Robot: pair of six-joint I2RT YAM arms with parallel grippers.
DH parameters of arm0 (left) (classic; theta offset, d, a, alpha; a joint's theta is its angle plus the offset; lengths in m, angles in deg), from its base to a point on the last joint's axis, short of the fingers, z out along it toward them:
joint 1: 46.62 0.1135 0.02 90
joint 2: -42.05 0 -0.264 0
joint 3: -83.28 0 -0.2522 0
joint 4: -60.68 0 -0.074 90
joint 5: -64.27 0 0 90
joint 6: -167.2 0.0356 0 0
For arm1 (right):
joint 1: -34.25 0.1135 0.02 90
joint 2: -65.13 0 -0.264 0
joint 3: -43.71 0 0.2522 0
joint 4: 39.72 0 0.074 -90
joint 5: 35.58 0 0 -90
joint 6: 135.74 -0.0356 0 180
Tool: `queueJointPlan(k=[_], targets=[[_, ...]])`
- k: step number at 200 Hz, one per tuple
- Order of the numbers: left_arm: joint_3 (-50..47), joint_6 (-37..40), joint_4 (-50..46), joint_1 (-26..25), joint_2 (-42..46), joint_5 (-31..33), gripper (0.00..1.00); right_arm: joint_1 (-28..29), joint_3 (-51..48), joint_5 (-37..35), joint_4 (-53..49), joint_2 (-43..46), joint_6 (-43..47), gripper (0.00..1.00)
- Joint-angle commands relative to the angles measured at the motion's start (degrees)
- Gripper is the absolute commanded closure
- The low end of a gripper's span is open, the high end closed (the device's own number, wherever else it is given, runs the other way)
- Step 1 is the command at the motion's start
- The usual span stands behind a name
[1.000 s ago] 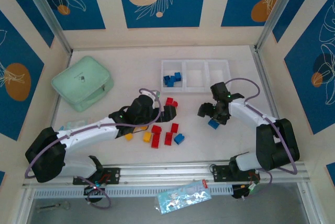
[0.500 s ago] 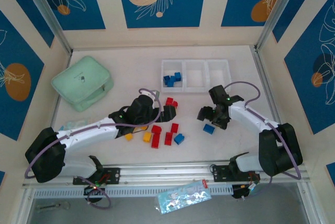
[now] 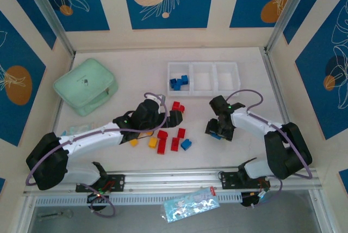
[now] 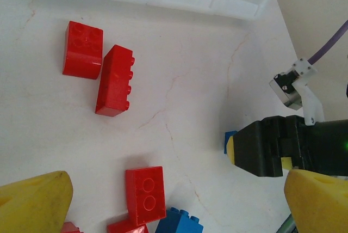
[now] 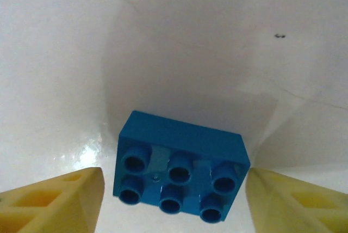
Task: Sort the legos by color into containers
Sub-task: Pick up the lego from the middle-right of the table.
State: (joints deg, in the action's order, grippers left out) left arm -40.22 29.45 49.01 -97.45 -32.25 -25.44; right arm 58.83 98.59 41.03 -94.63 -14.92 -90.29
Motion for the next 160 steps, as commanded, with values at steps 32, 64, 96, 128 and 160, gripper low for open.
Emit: queueJointPlan(k=[32,64,96,128,160], targets=[[-1.33,0.02,-0.41,-0.54,1.72,0.36,0.01,1.82,1.61,-3.96,-0.35,-2.06,0.00,0.48],[-1.43,0.24,-0.42,-0.55,2.02,0.63,0.01,3.28,2.53,-4.69,-1.08,-0.67,1.60,0.55],[-1.69,0.69,-0.89,-0.36,2.96,0.94,0.01,6.02,6.82,-8.23,-4.37,1.66,4.10,0.56],[-1.76,1.97,-3.76,1.39,4.68,0.85,0.01,8.04,13.03,-8.67,-3.29,1.65,7.69,0.55],[-1.74,3.63,-6.54,4.32,7.11,-0.64,0.01,10.75,21.78,-8.21,0.14,-4.15,12.22,0.55]])
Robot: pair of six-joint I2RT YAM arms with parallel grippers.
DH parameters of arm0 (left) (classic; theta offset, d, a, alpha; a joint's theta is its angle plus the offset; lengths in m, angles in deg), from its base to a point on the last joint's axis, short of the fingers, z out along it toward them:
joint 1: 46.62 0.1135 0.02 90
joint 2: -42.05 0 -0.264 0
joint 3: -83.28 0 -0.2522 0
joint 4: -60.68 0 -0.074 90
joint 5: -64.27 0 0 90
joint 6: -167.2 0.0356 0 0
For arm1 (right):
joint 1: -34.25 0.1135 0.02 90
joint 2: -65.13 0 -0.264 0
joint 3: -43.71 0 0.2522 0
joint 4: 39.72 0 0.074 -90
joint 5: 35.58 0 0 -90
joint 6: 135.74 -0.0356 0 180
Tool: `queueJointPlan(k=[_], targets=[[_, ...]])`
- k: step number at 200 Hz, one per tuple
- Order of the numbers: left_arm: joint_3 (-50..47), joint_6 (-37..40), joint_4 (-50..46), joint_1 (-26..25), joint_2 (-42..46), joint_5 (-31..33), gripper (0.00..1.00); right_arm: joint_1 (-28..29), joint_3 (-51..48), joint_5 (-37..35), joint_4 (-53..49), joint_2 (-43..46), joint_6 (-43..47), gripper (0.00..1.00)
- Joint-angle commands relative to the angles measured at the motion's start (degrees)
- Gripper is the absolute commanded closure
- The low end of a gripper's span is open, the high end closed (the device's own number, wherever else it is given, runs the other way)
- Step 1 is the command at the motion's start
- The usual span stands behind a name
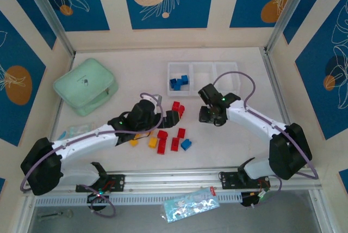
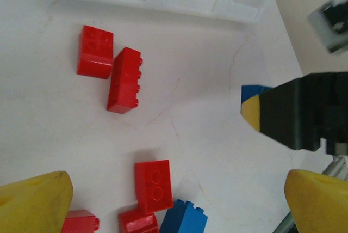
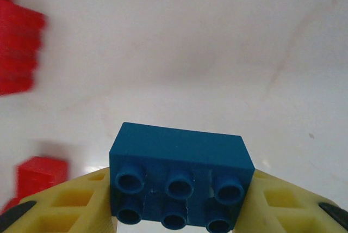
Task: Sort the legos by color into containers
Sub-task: Pick up the lego from the middle-right of the table, then place the lego in the container.
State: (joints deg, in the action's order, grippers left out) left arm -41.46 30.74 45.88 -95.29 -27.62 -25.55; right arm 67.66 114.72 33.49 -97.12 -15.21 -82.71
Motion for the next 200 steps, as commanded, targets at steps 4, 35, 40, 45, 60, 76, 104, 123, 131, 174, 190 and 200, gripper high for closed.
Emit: queueJointPlan(k=[4,35,40,45,60,76,104,123,131,174,190,200], targets=[[-0.45,2.59,-3.90,2.54,2.86,-0.54,0.01,2.08,7.08,-0.63,3.28,-4.87,5.16,0.54],[-0.04,4.28,-7.02,6.53,4.71,-2.61,0.01,2.10,18.06,0.64,4.71,-13.97,8.86,0.54],[0.28,4.56,-7.79,7.22,4.91,-3.02,0.01,2.10,19.65,0.54,4.83,-15.33,9.35,0.53],[0.55,4.74,-8.58,7.76,5.28,-3.08,0.01,1.98,21.27,0.60,5.22,-16.66,9.95,0.53],[0.45,5.56,-9.30,9.11,6.23,-3.13,0.01,1.26,25.94,1.42,6.25,-20.80,11.68,0.53],[0.34,6.02,-9.57,10.70,7.03,-3.90,0.01,0.55,31.76,0.11,5.39,-26.10,13.62,0.52],[1.08,7.11,-11.07,12.18,8.12,-3.75,0.01,-1.14,43.17,-0.52,3.04,-34.87,15.41,0.52],[1.28,7.60,-11.23,12.84,8.58,-3.60,0.01,-2.31,49.63,-0.44,1.86,-40.07,15.90,0.50],[1.48,7.68,-11.50,13.12,8.67,-3.70,0.01,-2.75,53.07,-0.02,0.15,-42.39,15.94,0.50],[2.01,8.36,-11.88,13.77,8.85,-3.50,0.01,-3.35,64.45,-0.91,-4.17,-49.22,16.74,0.40],[2.31,8.42,-12.14,13.87,8.85,-3.51,0.01,-3.09,64.83,-0.85,-4.00,-48.34,17.08,0.36],[2.49,8.63,-12.19,13.87,8.85,-3.69,0.01,-2.87,64.59,-1.03,-3.91,-47.31,17.11,0.34]])
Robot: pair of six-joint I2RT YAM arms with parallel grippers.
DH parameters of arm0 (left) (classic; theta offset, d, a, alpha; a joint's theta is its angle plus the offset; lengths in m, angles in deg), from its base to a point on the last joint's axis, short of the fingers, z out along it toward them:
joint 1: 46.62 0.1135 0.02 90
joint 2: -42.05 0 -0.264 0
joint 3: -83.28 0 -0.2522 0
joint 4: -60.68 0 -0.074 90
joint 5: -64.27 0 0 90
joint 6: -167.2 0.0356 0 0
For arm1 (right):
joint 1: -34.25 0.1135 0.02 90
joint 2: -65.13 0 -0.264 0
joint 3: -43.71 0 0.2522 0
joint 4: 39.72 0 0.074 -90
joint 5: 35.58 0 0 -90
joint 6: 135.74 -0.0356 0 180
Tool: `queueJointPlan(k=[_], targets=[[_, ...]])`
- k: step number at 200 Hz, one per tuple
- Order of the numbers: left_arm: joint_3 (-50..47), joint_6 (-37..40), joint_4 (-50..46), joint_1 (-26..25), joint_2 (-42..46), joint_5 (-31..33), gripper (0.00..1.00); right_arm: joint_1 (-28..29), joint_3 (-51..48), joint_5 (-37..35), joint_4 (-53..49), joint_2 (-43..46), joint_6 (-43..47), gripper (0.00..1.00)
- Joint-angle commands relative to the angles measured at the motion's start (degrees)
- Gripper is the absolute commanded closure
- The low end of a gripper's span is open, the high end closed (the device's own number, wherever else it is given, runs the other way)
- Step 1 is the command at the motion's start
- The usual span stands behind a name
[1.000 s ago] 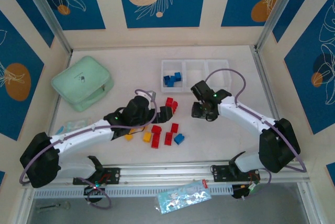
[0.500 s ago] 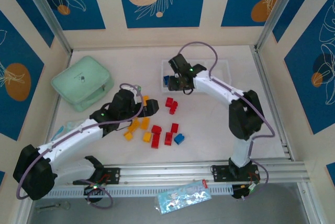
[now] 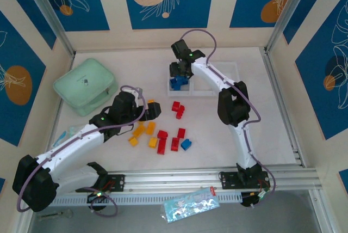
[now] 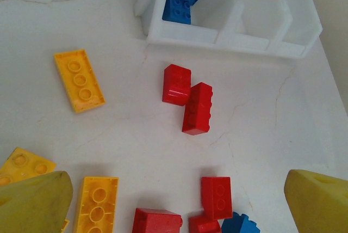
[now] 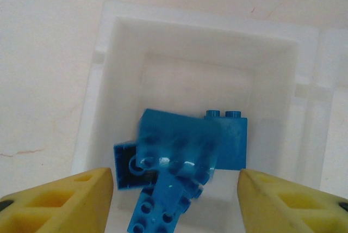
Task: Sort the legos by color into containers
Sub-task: Place the lego in the container.
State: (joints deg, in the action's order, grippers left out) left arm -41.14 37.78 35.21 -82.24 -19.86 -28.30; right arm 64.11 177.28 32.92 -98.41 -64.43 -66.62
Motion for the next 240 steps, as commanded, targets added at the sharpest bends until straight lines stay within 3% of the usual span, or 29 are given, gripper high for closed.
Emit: queueJointPlan(k=[1,40,111,178,240], targets=[[2.19,1.57,-1.50,0.81,1.09,-0.94,0.01,0.70,2.02,-0.47,-2.67,2.02,1.11,0.34],[2.70,1.03,-2.03,0.80,1.31,-2.38,0.01,2.32,-4.85,0.01,-0.98,10.29,1.68,0.32],[-0.73,-2.71,0.81,-1.91,2.27,-4.73,0.01,4.05,-31.44,4.62,0.95,32.60,-2.46,0.29],[-4.27,-6.29,0.36,-8.42,5.58,-0.57,0.01,8.04,-52.68,6.02,-3.79,49.99,-6.80,0.26],[-8.30,-11.52,3.17,-13.42,6.10,3.57,0.01,17.09,-69.96,9.23,-0.21,58.31,-14.62,0.22]])
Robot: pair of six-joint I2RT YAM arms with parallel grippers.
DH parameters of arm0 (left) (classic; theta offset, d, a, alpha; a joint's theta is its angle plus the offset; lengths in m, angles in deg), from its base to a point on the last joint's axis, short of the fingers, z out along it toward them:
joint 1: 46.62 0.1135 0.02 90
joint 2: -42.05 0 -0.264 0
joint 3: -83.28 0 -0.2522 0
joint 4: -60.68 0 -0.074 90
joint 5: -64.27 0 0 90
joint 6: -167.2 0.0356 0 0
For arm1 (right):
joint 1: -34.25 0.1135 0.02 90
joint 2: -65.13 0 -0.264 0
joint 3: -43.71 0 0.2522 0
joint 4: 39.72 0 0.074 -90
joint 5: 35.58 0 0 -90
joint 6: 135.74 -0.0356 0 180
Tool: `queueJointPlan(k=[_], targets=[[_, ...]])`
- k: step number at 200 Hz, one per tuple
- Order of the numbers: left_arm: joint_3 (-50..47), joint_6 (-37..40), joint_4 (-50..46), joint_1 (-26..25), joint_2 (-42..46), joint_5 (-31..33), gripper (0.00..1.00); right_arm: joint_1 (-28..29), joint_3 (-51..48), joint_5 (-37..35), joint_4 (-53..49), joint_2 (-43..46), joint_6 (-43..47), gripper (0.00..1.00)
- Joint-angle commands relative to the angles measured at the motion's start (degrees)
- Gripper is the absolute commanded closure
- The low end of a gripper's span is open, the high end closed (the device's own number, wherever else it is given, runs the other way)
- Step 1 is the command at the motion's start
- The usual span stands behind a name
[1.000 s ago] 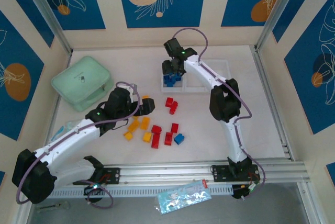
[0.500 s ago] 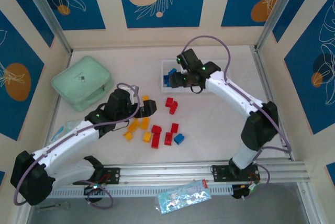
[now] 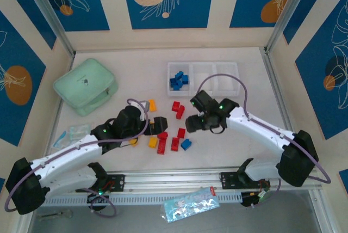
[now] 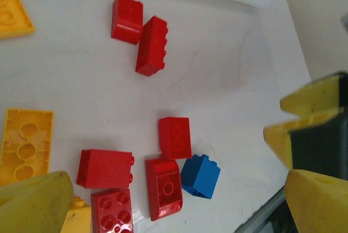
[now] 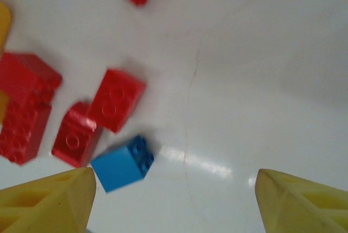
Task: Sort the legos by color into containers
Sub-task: Place the lego in the container, then pick up the lego from the bottom-center of the table.
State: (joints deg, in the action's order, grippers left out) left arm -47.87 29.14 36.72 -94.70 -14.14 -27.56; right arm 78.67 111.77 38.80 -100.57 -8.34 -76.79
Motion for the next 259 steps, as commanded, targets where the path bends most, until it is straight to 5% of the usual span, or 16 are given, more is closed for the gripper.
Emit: queueJointPlan(k=[1,55,140,259], targets=[[-1.59,-2.95,1.71,-0.96,0.37,2.85,0.01,2.70,-4.68,3.55,2.16,2.21,-4.41,0.22],[-2.92,-4.15,-0.15,-1.41,1.55,6.38,0.01,10.69,-7.85,3.76,4.57,-3.19,-2.85,0.19],[-3.97,-4.51,-2.29,-1.49,4.82,9.54,0.01,11.68,-6.38,4.41,10.96,-12.07,-1.03,0.20],[-3.98,-3.81,-4.27,-1.46,7.22,11.01,0.01,7.95,-4.62,2.24,14.07,-17.83,2.35,0.50]])
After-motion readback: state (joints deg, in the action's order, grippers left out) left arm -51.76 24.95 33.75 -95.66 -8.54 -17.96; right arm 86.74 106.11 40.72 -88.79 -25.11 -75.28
